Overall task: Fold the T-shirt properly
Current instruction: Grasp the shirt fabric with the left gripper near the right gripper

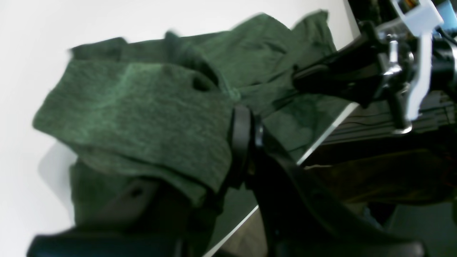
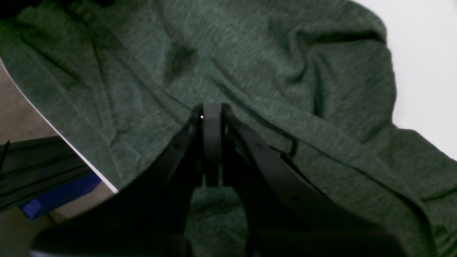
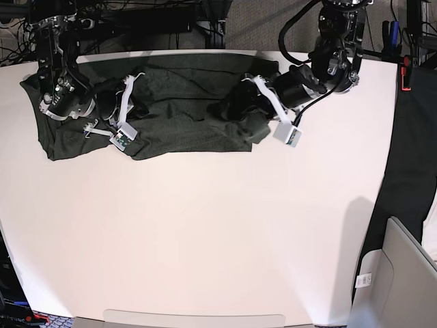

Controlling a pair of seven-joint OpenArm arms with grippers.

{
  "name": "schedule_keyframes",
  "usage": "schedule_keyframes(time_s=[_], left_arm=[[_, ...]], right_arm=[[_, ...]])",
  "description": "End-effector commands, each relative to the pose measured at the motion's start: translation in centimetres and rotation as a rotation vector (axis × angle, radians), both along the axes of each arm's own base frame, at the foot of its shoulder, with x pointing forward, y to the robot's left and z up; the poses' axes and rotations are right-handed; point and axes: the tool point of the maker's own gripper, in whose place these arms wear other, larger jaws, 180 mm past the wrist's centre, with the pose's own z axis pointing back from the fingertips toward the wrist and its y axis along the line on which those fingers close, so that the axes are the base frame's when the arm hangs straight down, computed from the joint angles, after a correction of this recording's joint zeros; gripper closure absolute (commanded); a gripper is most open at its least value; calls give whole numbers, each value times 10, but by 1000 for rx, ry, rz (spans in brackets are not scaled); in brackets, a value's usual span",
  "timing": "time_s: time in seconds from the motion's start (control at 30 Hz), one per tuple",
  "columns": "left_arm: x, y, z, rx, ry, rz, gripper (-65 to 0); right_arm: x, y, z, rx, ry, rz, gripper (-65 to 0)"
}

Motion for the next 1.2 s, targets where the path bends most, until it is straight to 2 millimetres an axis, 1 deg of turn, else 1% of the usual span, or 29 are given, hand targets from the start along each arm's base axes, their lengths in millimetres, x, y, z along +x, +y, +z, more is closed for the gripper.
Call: schedule_keyframes(time_s=[0.0,0.13,0.27,0.4,0.5,0.63,0.77,0.9,1.03,1.17], left_arm=[[6,-9,17,-43,-53,-13,-1],[5,-33,26,-92,-64,-50,-1],[-1,-55,32,-133,-64,-88,-1],[-9,-66,33,-143,-59,-127,-1],[-6,-75,41,-156,-80,-147,-1],[2,-78,45,-160,-98,-149,-1],[13,-76,46,-152,-112,-144,-1],[17,-77,41,-152,-99,-141,-1],[28,-82,50,-170,-119,-139,-1],[25,-86,49,-173,-115,-152,-1]], right_arm=[[7,-1,10,10,-35,4,-2],[7,-10,10,4,-36,-26,-2],[10,-25,13,-2,-48,-75,-2],[12,-32,15,-3,-55,-99,-2],[12,-33,15,-2,-56,-103,-2],[12,-32,16,3,-57,-103,-2],[12,-32,16,4,-57,-103,-2],[12,-31,16,6,-57,-103,-2],[12,-31,16,7,-57,-103,-2],[12,-30,16,9,-56,-103,-2]])
